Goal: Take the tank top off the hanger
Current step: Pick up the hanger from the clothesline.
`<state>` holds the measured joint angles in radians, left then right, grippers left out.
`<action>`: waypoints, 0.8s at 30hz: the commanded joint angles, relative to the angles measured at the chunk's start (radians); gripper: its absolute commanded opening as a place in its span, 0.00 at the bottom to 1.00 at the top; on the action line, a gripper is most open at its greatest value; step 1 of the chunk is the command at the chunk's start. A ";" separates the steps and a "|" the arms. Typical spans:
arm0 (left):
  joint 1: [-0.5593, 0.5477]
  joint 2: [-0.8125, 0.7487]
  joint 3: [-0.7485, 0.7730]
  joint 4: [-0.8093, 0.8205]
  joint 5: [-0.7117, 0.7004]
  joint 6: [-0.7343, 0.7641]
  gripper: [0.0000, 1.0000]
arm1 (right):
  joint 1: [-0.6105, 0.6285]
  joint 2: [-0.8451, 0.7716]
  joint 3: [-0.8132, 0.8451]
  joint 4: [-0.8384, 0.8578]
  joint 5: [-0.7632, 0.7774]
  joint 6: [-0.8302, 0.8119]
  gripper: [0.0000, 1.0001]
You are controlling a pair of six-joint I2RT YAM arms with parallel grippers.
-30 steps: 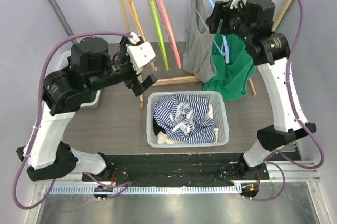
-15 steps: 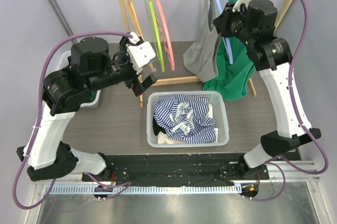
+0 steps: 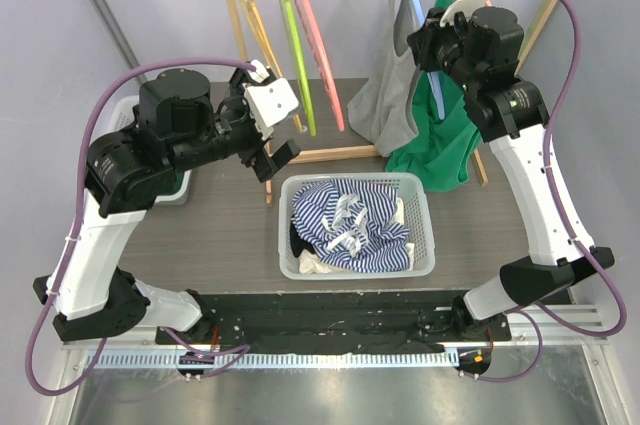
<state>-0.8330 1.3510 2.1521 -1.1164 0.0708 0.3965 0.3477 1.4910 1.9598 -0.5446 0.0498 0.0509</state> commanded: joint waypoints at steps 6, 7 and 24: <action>0.017 -0.019 0.005 0.029 -0.014 0.001 1.00 | -0.006 0.008 0.036 0.230 -0.155 0.110 0.01; 0.018 -0.021 0.003 0.029 -0.014 0.001 1.00 | -0.010 0.011 0.042 0.251 -0.178 0.151 0.01; 0.023 -0.047 -0.020 0.024 -0.022 0.016 1.00 | -0.012 -0.084 -0.090 0.445 -0.255 0.230 0.01</action>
<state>-0.8158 1.3235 2.1365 -1.1179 0.0532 0.4011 0.3382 1.5051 1.8862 -0.3195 -0.1970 0.2920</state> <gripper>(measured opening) 0.996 0.210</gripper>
